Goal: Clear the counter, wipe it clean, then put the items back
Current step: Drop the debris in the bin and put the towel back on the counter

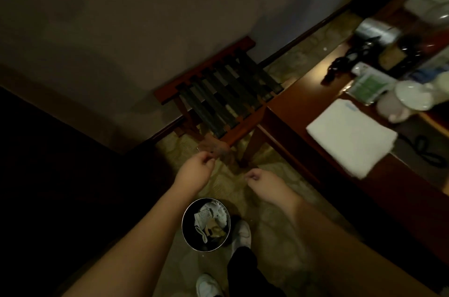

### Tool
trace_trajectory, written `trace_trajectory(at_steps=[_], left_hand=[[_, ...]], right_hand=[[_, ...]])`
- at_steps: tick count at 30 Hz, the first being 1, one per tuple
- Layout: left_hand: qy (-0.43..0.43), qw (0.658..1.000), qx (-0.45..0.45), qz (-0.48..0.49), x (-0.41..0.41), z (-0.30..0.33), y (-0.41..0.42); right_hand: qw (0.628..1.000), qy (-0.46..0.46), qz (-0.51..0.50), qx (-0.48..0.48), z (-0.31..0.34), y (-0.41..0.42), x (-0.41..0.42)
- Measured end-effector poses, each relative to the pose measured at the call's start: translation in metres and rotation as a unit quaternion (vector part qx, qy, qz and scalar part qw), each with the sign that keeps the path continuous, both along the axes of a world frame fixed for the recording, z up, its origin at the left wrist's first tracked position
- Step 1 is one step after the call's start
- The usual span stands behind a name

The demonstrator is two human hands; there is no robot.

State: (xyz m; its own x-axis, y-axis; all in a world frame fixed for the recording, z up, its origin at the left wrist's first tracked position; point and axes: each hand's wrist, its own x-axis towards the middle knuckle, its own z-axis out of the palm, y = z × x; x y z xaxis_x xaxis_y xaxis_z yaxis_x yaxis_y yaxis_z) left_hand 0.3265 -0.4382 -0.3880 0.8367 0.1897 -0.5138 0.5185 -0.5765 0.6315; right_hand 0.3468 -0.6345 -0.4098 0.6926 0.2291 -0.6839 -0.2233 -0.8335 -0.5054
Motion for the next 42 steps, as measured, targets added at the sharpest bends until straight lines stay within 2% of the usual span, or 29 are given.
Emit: trace_trajectory(at_steps=[8, 18, 27, 32, 36, 40, 42], left_hand=[[-0.094, 0.992, 0.018, -0.079, -0.049, 0.116, -0.018], [-0.163, 0.968, -0.002, -0.192, -0.074, 0.160, -0.084], [-0.189, 0.943, 0.013, -0.273, -0.054, 0.149, -0.162], [-0.169, 0.949, 0.073, -0.257, -0.012, 0.133, -0.203], [-0.151, 0.949, 0.109, -0.255, 0.032, 0.115, -0.228], [-0.120, 0.949, 0.168, -0.239, 0.076, 0.099, -0.249], [-0.096, 0.957, 0.167, -0.215, 0.095, 0.093, -0.259]], right_hand=[[0.988, -0.147, 0.033, -0.045, 0.113, -0.035, -0.069], [0.975, -0.208, -0.048, -0.056, 0.183, -0.107, -0.144], [0.962, -0.221, -0.143, -0.070, 0.173, -0.193, -0.164], [0.962, -0.226, -0.111, -0.101, 0.151, -0.236, -0.130], [0.967, -0.208, -0.121, -0.087, 0.134, -0.258, -0.079], [0.965, -0.139, -0.222, -0.017, 0.116, -0.262, -0.027], [0.953, -0.087, -0.289, 0.029, 0.105, -0.262, -0.005]])
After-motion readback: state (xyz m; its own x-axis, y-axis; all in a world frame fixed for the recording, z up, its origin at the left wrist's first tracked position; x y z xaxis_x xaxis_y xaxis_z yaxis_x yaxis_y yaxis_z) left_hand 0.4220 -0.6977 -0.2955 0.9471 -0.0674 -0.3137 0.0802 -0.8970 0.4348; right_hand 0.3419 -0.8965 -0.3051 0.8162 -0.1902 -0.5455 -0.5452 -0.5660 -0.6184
